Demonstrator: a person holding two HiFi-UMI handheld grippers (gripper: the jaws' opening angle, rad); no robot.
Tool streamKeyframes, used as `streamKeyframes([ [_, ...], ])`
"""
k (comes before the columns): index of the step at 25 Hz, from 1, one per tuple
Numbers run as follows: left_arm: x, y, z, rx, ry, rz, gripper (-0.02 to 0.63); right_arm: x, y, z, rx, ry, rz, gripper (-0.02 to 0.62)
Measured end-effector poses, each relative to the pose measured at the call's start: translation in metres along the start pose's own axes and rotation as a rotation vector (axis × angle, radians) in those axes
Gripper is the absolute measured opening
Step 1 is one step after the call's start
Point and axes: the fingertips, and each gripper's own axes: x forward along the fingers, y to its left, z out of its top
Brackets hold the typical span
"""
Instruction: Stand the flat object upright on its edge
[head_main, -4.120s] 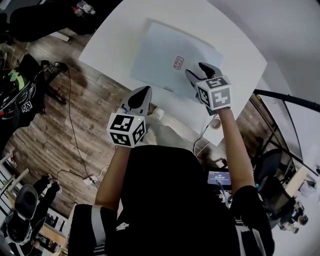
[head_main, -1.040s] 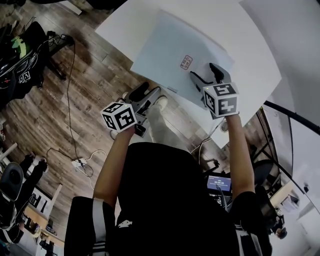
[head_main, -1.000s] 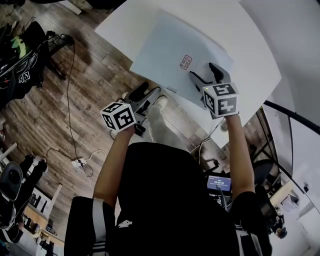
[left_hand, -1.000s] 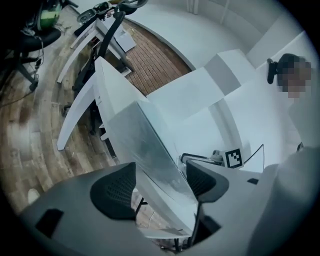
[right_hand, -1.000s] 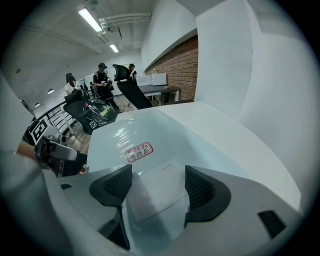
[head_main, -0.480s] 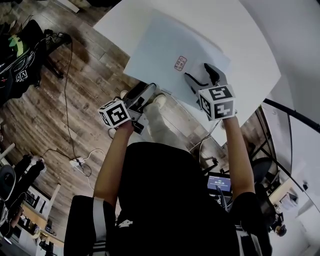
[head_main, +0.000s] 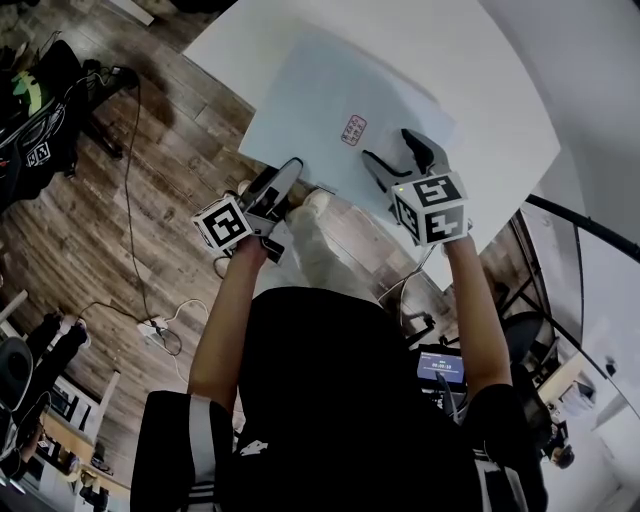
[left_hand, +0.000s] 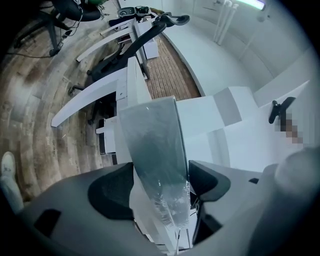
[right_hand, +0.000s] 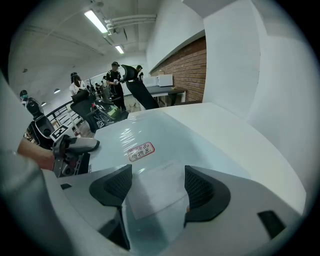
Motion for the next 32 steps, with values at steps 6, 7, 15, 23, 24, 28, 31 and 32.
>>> streamKeyframes([
  [6, 0.004, 0.0, 0.0, -0.012, 0.004, -0.017, 0.33, -0.002, 0.002, 0.0, 0.001, -0.003, 0.0, 0.327],
  [7, 0.004, 0.0, 0.0, -0.015, 0.002, -0.016, 0.327, -0.002, 0.002, 0.0, 0.002, -0.003, 0.0, 0.327],
  [15, 0.002, -0.001, 0.0, 0.0, -0.012, -0.004, 0.322, -0.001, 0.003, -0.001, 0.008, -0.004, 0.0, 0.327],
  [23, 0.0, -0.007, 0.004, 0.09, -0.024, 0.036, 0.322, -0.004, 0.001, 0.001, 0.022, -0.003, 0.01, 0.327],
  [24, 0.001, -0.011, 0.005, 0.104, -0.025, 0.04, 0.322, -0.006, 0.0, 0.001, 0.029, -0.002, 0.012, 0.327],
  [28, 0.0, -0.023, 0.012, 0.167, -0.03, 0.042, 0.322, -0.012, -0.001, 0.005, 0.051, 0.001, 0.015, 0.327],
  [31, 0.002, -0.033, 0.016, 0.213, -0.024, 0.048, 0.322, -0.016, -0.002, 0.007, 0.064, 0.006, 0.023, 0.327],
  [32, 0.004, -0.037, 0.018, 0.231, -0.023, 0.05, 0.322, -0.018, -0.003, 0.007, 0.07, 0.005, 0.025, 0.327],
])
